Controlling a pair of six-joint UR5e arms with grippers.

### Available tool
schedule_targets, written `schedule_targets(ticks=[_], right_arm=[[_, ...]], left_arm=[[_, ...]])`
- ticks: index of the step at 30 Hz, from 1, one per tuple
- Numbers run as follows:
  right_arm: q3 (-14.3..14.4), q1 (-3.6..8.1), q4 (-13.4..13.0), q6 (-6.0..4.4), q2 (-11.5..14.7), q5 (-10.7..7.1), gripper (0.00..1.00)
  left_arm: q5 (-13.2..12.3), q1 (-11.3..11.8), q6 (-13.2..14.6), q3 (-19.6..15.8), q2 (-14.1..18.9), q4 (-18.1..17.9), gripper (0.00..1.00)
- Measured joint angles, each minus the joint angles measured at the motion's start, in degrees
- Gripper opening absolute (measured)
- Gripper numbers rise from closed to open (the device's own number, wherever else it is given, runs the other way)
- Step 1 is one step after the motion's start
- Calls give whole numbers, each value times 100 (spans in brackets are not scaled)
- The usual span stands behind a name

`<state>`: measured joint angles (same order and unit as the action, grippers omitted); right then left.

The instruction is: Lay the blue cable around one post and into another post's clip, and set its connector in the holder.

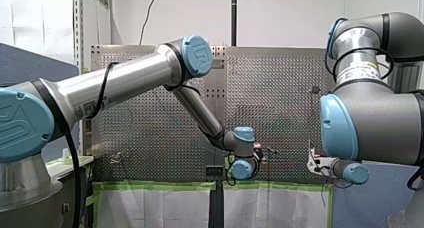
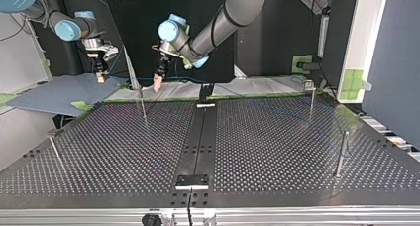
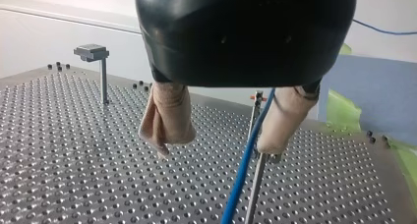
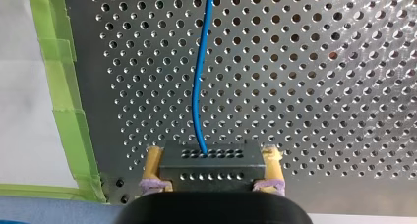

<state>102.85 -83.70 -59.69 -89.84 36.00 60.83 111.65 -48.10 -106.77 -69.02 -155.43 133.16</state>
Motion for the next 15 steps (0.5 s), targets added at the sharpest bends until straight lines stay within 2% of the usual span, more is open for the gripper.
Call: schedule_targets(ticks=[3, 5, 7, 8, 9, 11, 12, 13, 14, 15], right_arm=[[-2, -1, 0, 0, 0, -1, 0], [-1, -2, 0, 0, 0, 0, 0], [-1, -4, 0, 0, 0, 0, 0], [-1, -5, 0, 0, 0, -1, 0], [-1, -5, 0, 0, 0, -1, 0], [-3, -5, 0, -4, 2, 0, 0], [-2, -4, 0, -4, 2, 0, 0], [-2, -2, 0, -7, 2, 1, 0], [-2, 3, 0, -10, 2, 1, 0], [-4, 6, 0, -13, 1, 2, 0]], left_arm=[[-9, -4, -6, 24, 1, 17, 90], [0, 0, -5, 28, -2, 22, 83], [45, 11, -1, 26, 0, 25, 83], [67, 16, 1, 25, 0, 26, 63], [93, 26, 4, 25, 0, 25, 63], [125, 42, 10, 26, 1, 23, 38], [140, 50, 13, 25, 1, 20, 38], [149, 55, 17, 25, 0, 17, 23], [155, 57, 22, 25, 0, 12, 15], [160, 59, 31, 25, 0, -3, 15]])
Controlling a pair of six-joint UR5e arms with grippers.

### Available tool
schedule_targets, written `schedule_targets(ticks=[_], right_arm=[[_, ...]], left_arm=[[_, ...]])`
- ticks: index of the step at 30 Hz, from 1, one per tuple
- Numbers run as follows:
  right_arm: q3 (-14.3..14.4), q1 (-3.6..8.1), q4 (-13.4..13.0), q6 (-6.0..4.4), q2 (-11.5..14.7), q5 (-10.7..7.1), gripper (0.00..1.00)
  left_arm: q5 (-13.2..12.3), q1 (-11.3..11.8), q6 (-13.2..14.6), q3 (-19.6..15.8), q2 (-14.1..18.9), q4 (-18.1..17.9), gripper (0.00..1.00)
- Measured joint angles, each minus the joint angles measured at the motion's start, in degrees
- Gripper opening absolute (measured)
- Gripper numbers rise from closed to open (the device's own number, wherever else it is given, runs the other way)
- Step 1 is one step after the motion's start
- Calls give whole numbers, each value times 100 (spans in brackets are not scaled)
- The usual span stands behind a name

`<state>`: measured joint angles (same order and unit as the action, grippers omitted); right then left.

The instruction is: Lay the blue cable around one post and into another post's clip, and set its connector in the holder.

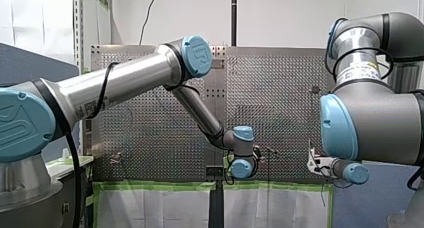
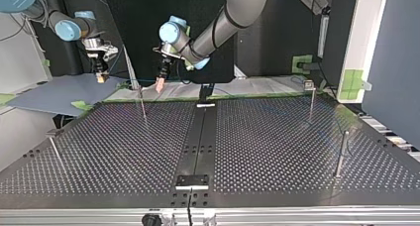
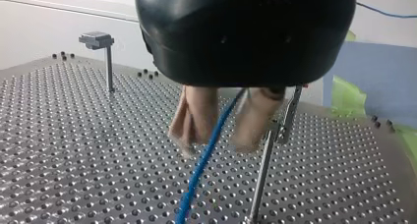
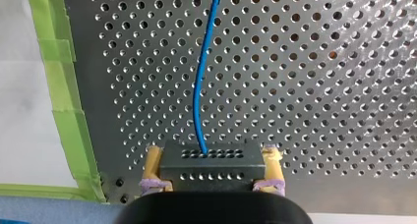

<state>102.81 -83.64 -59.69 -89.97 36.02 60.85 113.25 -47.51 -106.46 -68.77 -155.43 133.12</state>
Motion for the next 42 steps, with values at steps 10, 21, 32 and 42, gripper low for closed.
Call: schedule_targets(ticks=[10, 21, 32, 42], right_arm=[[-65, 10, -1, -85, 0, 29, 0], [-127, -2, -127, -316, -1, 9, 0], [-216, -21, -134, -372, -1, 2, 0], [-314, -21, -102, -390, -1, -1, 0]], left_arm=[[-19, -32, 377, -2, 0, -73, 7], [-48, 10, 462, 5, -244, -173, 7], [-57, 39, 393, 56, -314, -236, 7], [-66, 129, 284, 63, -316, -283, 7]])
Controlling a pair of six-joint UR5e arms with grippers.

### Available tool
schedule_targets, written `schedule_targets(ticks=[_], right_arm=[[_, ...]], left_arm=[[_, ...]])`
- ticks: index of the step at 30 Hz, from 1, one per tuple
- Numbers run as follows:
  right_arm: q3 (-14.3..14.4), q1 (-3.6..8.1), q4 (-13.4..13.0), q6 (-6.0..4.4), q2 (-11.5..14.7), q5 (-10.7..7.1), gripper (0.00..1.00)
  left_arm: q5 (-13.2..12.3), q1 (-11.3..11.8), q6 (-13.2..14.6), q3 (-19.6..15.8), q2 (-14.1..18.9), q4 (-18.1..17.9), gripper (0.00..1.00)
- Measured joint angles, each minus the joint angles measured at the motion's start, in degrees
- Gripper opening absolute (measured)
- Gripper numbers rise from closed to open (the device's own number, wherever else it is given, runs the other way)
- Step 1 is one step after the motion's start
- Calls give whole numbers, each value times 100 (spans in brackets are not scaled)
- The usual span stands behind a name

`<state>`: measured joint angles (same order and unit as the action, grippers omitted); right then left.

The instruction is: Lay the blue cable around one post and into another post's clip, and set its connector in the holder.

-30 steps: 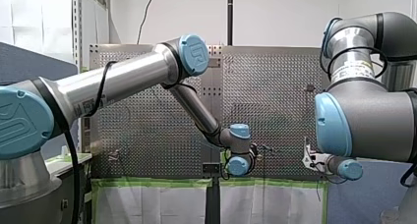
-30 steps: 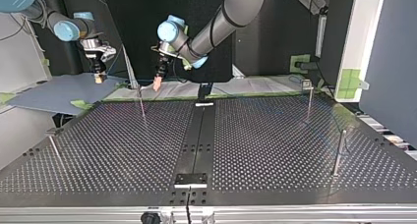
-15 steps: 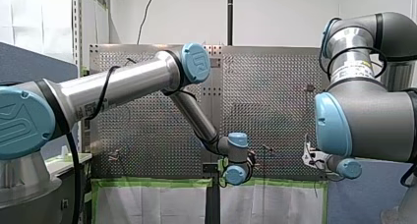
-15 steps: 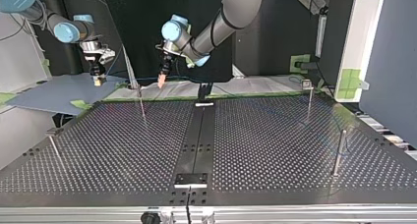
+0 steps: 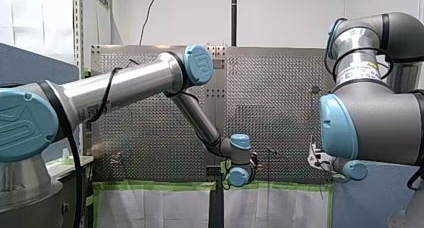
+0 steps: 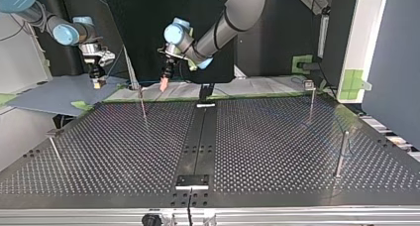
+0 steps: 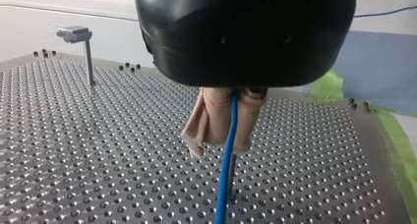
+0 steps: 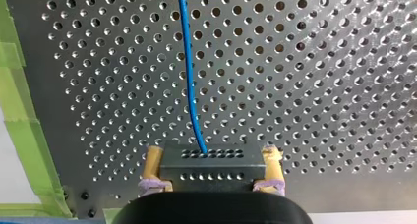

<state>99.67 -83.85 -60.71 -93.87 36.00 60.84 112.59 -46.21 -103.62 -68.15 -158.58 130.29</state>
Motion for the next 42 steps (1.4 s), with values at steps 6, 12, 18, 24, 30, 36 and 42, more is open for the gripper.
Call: schedule_targets(ticks=[6, 12, 18, 24, 30, 36, 42], right_arm=[[-46, -3, 20, -10, 0, 2, 0], [-114, -5, 33, -66, 0, 13, 0], [-177, -5, 79, -96, 0, 31, 0], [-223, -5, 64, -121, -3, 34, 0], [-277, -6, 48, -132, -8, 35, 0], [-316, -5, 42, -133, -8, 35, 0], [-364, 13, 16, -196, -15, 26, 0]], left_arm=[[-7, 63, -8, 13, 0, -15, 7], [-25, 105, -39, 81, -10, -19, 7], [-31, 163, -131, 171, -24, -12, 7], [-55, 246, -172, 223, -32, -5, 7], [-188, 301, -232, 327, -143, 84, 7], [-266, 299, -244, 641, -364, 362, 7], [-278, 351, -274, 790, -391, 468, 7]])
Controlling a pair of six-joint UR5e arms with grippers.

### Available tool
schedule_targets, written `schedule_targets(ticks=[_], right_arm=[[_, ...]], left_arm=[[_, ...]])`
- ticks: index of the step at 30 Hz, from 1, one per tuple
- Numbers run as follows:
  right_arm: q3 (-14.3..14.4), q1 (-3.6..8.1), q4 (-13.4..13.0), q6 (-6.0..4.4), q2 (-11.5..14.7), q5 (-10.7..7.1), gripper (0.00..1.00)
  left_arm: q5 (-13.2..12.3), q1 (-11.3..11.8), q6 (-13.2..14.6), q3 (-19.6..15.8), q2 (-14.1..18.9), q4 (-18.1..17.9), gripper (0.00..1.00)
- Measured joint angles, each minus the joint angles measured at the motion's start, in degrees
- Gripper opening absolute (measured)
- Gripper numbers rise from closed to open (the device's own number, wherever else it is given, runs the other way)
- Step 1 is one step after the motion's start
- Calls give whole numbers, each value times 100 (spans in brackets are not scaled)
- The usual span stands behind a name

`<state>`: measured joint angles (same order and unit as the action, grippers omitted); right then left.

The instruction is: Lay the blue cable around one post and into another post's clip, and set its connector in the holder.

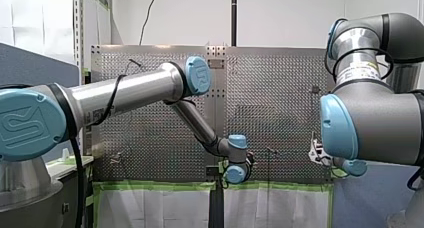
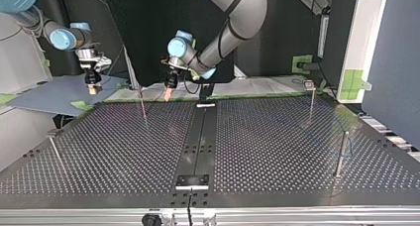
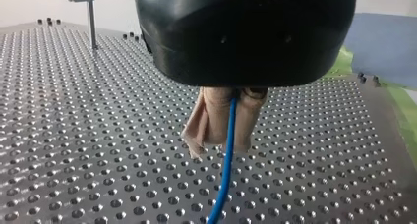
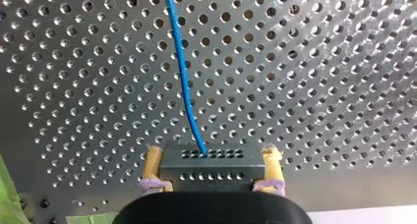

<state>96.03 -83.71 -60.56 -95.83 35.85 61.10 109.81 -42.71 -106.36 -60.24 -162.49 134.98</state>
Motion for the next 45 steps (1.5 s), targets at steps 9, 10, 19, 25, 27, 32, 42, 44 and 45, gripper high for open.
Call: schedule_targets(ticks=[9, 10, 19, 25, 27, 32, 42, 44, 45], right_arm=[[-116, 15, 10, -65, -3, -1, 0], [-125, 15, 16, -66, -3, -1, 0], [-148, 13, 42, -67, -4, 0, 0], [-149, 15, 61, -69, -5, -1, 0], [-149, 14, 64, -69, -5, -1, 0], [-149, 10, 85, -70, -5, 5, 0], [-147, 6, 177, -59, -7, 9, 0], [-148, 2, 178, -65, -5, 13, 0], [-148, -1, 180, -66, -5, 14, 0]], left_arm=[[0, 120, -7, 14, 0, 2, 7], [0, 129, -7, 14, 0, 3, 7], [-228, 155, -113, 15, 5, 92, 53], [-564, 123, -22, 15, 60, 363, 98], [-660, 93, 81, 15, 100, 477, 98], [-783, 56, 338, 15, 174, 745, 98], [-850, 15, 904, -109, 351, 1301, 98], [-847, 9, 1011, -198, 444, 1335, 98], [-845, 6, 1078, -261, 508, 1333, 98]])
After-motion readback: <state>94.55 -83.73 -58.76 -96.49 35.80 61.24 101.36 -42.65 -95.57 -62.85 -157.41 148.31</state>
